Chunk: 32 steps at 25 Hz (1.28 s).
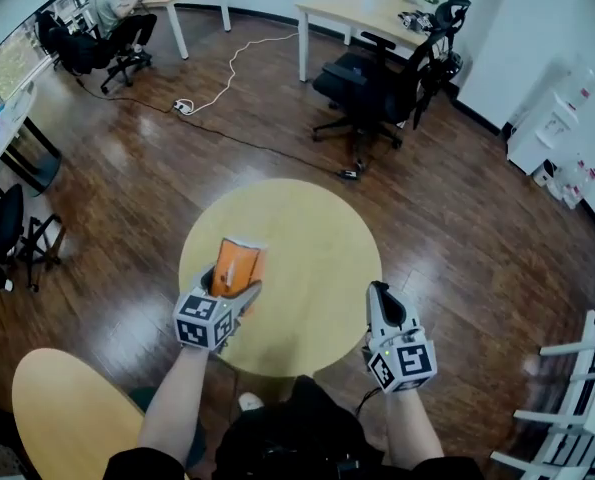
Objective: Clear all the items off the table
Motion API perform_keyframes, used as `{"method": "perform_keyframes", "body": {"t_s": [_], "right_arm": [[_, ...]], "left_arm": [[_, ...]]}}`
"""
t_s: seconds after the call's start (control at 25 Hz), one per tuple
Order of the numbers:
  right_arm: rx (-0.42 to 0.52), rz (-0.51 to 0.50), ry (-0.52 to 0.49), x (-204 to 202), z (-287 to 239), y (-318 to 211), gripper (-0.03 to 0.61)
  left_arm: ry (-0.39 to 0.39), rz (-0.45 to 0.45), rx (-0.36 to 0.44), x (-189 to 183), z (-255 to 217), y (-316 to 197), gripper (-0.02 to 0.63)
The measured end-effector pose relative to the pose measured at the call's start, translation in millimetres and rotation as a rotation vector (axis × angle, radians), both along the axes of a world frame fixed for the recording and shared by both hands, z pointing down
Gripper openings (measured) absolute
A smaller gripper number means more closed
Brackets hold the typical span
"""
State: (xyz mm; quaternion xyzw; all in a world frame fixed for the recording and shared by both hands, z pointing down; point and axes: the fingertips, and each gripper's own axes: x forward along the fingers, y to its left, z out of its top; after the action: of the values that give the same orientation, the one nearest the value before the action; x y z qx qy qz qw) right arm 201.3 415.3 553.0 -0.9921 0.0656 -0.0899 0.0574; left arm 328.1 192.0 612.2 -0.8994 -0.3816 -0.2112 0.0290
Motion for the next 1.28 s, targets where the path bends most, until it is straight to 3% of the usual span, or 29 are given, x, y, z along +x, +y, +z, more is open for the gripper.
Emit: {"method": "perform_keyframes", "body": {"t_s": [0.32, 0.64, 0.96, 1.12, 1.28], "right_arm": [[-0.048, -0.272, 0.128, 39.8, -70.5, -148.2, 0.005], [-0.023, -0.591, 0.208, 24.0, -98.0, -330.0, 0.005], [0.049, -0.861, 0.240, -4.3, -103.7, -478.0, 0.005], [0.024, -1.045, 0.261, -11.4, -111.3, -531.4, 0.005], [0.125, -1.118, 0.204, 7.0, -122.5, -577.8, 0.005]], "left_arm": [[0.221, -0.343, -0.104, -65.8, -101.7, -200.4, 0.413], [0.403, -0.652, -0.110, -184.3, -143.4, -374.9, 0.413], [0.509, -0.858, -0.063, -276.2, -177.2, -469.7, 0.413], [0.553, -1.069, -0.069, -317.8, -184.2, -510.7, 0.413], [0.579, -1.232, -0.047, -344.5, -179.8, -508.3, 0.413]]}}
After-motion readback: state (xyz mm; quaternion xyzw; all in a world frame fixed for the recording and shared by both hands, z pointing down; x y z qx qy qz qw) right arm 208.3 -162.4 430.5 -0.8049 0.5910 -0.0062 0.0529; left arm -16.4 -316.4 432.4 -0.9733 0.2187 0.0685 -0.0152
